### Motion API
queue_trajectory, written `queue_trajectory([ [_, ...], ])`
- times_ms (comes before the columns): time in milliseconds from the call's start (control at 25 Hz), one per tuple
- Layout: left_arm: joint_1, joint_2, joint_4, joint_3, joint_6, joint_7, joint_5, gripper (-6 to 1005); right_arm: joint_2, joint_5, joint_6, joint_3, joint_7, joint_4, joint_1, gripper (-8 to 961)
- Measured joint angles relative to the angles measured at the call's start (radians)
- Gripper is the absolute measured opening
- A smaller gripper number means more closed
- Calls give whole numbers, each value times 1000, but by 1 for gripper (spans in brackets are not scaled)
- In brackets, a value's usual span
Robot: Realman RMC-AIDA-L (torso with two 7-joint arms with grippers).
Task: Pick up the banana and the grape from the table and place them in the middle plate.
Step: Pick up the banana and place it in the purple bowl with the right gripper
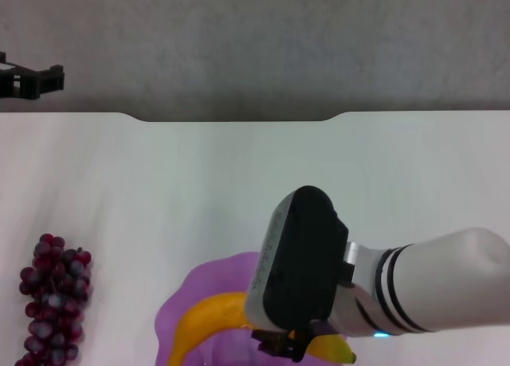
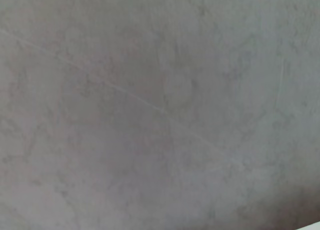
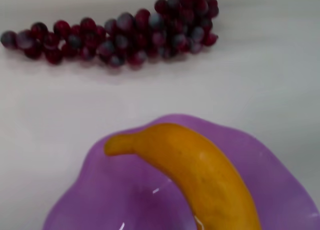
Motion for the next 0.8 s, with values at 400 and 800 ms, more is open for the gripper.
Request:
queue_trajectory([
  [400,-4,0,0,0,0,0,0,853,2,6,-11,25,1,78,18,628],
  [800,-6,0,2,0,0,0,0,853,4,17,-15,24,3,109,42,641],
])
